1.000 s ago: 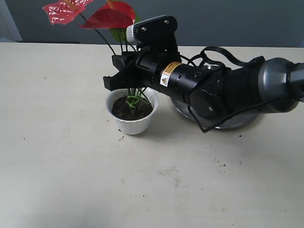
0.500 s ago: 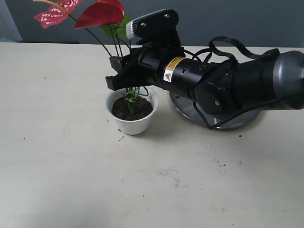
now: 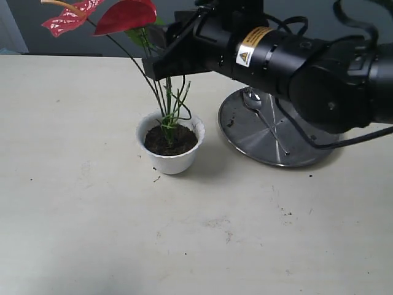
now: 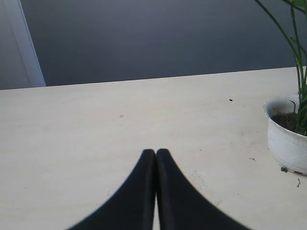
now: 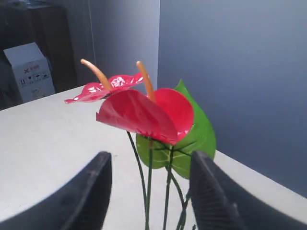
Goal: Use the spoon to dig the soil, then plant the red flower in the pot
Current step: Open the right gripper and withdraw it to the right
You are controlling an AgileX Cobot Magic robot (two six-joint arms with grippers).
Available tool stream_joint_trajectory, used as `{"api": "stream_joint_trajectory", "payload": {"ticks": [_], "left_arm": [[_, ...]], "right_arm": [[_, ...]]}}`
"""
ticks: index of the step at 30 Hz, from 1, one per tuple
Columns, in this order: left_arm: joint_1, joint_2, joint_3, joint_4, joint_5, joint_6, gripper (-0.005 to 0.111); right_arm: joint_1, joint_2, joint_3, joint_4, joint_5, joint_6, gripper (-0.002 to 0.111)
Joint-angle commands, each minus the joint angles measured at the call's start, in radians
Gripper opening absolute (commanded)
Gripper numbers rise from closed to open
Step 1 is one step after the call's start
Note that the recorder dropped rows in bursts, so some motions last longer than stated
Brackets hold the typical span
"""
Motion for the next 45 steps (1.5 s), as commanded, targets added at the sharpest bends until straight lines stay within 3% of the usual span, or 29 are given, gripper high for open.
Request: {"api": "stream_joint_trajectory", "payload": {"ticks": [1, 2, 5, 9, 13, 16, 20, 23, 27, 32, 38, 42, 45], "left_arm": [[-0.003, -0.005, -0.002, 0.0, -0.002, -0.004, 0.0], [-0.003, -0.005, -0.002, 0.0, -0.002, -0.004, 0.0], [-0.003, -0.005, -0.002, 0.0, -0.002, -0.004, 0.0], [-0.003, -0.005, -0.002, 0.0, -0.002, -0.004, 0.0], [-0.003, -0.005, -0.002, 0.0, -0.002, -0.004, 0.0], [-0.003, -0.005, -0.002, 0.0, -0.002, -0.004, 0.0], [-0.003, -0.005, -0.002, 0.0, -0.002, -0.004, 0.0], [-0.003, -0.005, -0.002, 0.0, -0.002, -0.004, 0.0], [-0.003, -0.005, -0.002, 0.0, -0.002, -0.004, 0.0], [-0.003, -0.005, -0.002, 0.0, -0.002, -0.004, 0.0], [-0.003, -0.005, -0.002, 0.0, -0.002, -0.004, 0.0], [-0.003, -0.005, -0.002, 0.0, -0.002, -0.004, 0.0], [-0.003, -0.005, -0.002, 0.0, -0.002, -0.004, 0.0]], "right_arm": [[-0.001, -0.092, 0.002, 0.013, 0.203, -0.026, 0.014], [-0.001, -0.124, 0.002, 0.013, 0.29, -0.032, 0.001], [-0.006, -0.2, 0.065, 0.011, 0.353, -0.032, -0.001], [-0.1, -0.33, 0.295, 0.049, 0.367, -0.03, -0.001], [-0.105, -0.408, 0.435, 0.102, 0.4, -0.004, -0.001], [-0.105, -0.437, 0.578, 0.174, 0.249, -0.004, -0.001], [-0.105, -0.44, 0.688, 0.231, 0.194, -0.009, -0.001], [-0.105, -0.44, 0.778, 0.351, 0.011, -0.065, -0.001], [-0.105, -0.469, 0.832, 0.643, -0.099, -0.281, -0.001], [-0.105, -0.545, 0.842, 0.98, -0.083, -0.666, -0.001], [-0.105, -0.559, 0.842, 0.995, -0.083, -0.668, -0.001], [-0.105, -0.559, 0.842, 0.944, -0.128, -0.842, -0.001], [-0.105, -0.652, 0.842, 0.955, -0.115, -0.854, -0.001]]}}
